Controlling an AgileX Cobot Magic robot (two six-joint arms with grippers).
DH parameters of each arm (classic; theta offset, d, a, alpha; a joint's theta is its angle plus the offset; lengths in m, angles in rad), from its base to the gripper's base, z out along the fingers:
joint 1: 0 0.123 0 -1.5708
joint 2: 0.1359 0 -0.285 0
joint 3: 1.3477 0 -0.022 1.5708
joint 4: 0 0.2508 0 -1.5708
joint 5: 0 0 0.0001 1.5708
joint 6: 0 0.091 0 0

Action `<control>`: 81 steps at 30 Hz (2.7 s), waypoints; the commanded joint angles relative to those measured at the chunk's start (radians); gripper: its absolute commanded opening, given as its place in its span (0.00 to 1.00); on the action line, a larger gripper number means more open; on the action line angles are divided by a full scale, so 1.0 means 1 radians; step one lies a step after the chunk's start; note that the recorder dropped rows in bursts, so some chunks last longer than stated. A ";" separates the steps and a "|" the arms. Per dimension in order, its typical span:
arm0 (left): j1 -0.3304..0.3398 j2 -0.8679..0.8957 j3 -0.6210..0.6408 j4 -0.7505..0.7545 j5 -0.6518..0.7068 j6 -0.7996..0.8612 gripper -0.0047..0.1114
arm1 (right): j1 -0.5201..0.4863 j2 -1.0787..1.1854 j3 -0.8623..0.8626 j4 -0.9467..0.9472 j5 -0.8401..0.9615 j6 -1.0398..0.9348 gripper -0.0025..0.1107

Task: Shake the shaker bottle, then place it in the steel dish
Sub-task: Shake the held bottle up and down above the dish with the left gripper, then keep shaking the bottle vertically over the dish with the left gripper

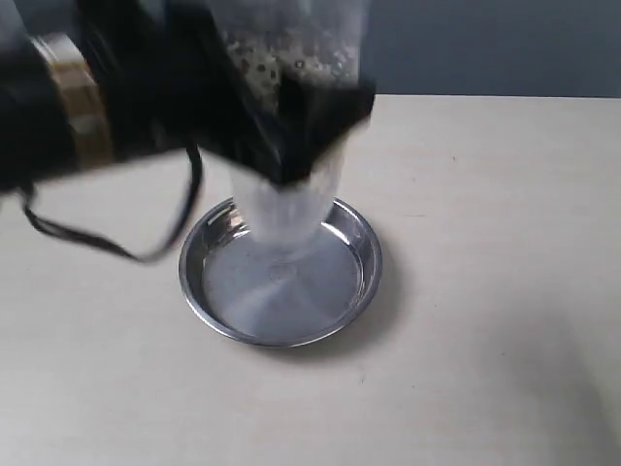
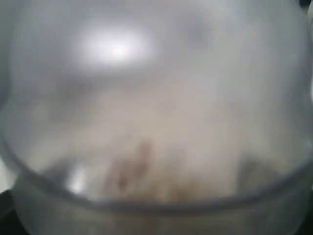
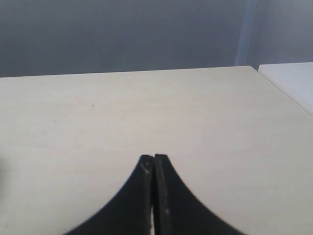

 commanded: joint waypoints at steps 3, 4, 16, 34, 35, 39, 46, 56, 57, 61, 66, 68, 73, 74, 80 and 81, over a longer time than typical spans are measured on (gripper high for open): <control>0.005 -0.097 -0.145 -0.034 -0.038 0.122 0.04 | -0.003 -0.005 0.001 -0.002 -0.012 -0.002 0.01; 0.001 -0.071 -0.118 -0.057 0.046 0.065 0.04 | -0.003 -0.005 0.001 -0.002 -0.012 -0.002 0.01; -0.005 0.089 0.025 -0.067 0.031 0.024 0.04 | -0.003 -0.005 0.001 -0.002 -0.012 -0.002 0.01; 0.010 -0.053 -0.056 -0.049 0.100 0.166 0.04 | -0.003 -0.005 0.001 -0.002 -0.012 -0.002 0.01; 0.022 -0.049 -0.067 -0.077 0.204 0.237 0.04 | -0.003 -0.005 0.001 -0.002 -0.012 -0.002 0.01; 0.200 0.013 -0.056 -0.204 0.284 0.171 0.04 | -0.003 -0.005 0.001 -0.002 -0.012 -0.002 0.01; -0.014 0.047 0.016 -0.038 -0.165 -0.003 0.04 | -0.003 -0.005 0.001 -0.002 -0.012 -0.002 0.01; -0.017 0.068 0.012 -0.172 0.276 0.173 0.04 | -0.003 -0.005 0.001 -0.003 -0.012 -0.002 0.01; 0.080 0.091 0.012 -0.253 0.273 0.159 0.04 | -0.003 -0.005 0.001 -0.003 -0.012 -0.002 0.01; 0.039 0.105 0.054 -0.073 -0.336 -0.056 0.04 | -0.003 -0.005 0.001 -0.003 -0.012 -0.002 0.01; 0.030 0.010 -0.193 -0.079 -0.197 -0.018 0.04 | -0.003 -0.005 0.001 -0.003 -0.012 -0.002 0.01; -0.017 0.063 -0.131 0.018 0.026 -0.058 0.04 | -0.003 -0.005 0.001 -0.003 -0.012 -0.002 0.01; -0.004 0.069 -0.153 0.009 -0.109 -0.062 0.04 | -0.003 -0.005 0.001 -0.003 -0.012 -0.002 0.01; -0.004 0.026 -0.200 0.016 -0.126 -0.062 0.04 | -0.003 -0.005 0.001 -0.003 -0.012 -0.002 0.01; -0.042 0.176 -0.036 -0.009 0.088 -0.067 0.04 | -0.003 -0.005 0.001 -0.003 -0.012 -0.002 0.01; -0.035 0.185 -0.034 -0.024 0.051 -0.067 0.04 | -0.003 -0.005 0.001 -0.003 -0.012 -0.002 0.01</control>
